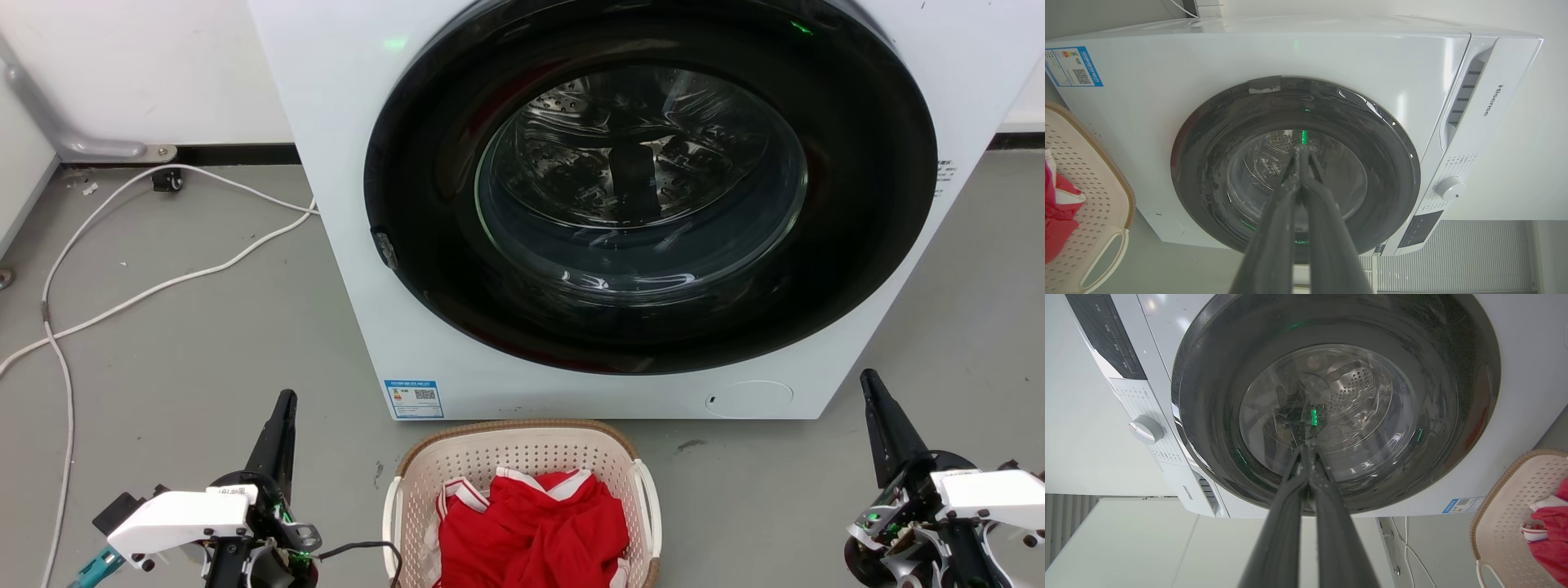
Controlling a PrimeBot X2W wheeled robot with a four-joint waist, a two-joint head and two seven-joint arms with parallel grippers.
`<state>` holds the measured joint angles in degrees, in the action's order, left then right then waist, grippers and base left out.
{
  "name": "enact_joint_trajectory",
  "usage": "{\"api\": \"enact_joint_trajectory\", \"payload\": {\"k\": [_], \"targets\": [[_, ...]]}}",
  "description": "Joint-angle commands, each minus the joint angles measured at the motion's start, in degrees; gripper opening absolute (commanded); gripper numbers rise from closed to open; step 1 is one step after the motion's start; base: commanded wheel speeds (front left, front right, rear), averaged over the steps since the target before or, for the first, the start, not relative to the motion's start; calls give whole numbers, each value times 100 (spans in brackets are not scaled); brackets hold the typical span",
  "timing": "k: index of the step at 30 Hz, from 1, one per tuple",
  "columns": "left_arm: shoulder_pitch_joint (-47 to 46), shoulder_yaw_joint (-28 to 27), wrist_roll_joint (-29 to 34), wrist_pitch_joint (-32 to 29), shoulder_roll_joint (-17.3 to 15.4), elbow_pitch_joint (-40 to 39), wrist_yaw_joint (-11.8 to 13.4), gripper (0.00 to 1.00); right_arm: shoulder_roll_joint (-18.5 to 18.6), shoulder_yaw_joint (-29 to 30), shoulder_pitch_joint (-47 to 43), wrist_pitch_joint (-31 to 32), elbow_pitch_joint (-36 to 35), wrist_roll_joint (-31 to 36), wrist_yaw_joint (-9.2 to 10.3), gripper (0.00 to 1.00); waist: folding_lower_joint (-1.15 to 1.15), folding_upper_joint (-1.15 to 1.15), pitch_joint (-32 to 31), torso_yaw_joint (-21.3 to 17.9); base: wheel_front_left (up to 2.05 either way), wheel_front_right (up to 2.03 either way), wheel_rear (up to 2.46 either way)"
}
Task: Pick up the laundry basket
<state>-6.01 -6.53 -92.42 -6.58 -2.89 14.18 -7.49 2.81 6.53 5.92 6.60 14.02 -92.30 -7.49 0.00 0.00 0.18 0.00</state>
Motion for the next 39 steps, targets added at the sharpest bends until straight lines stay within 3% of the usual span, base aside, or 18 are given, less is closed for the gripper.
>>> {"api": "enact_joint_trajectory", "payload": {"k": [1,39], "targets": [[-46,-12,1,-14,5,-22,-14,0,13,5,59,8,2,-22,0,0,0,0,0,0,0,0,0],[-45,-11,0,-13,5,-23,-14,0,13,4,59,7,2,-23,0,0,0,0,0,0,0,0,0]]}}
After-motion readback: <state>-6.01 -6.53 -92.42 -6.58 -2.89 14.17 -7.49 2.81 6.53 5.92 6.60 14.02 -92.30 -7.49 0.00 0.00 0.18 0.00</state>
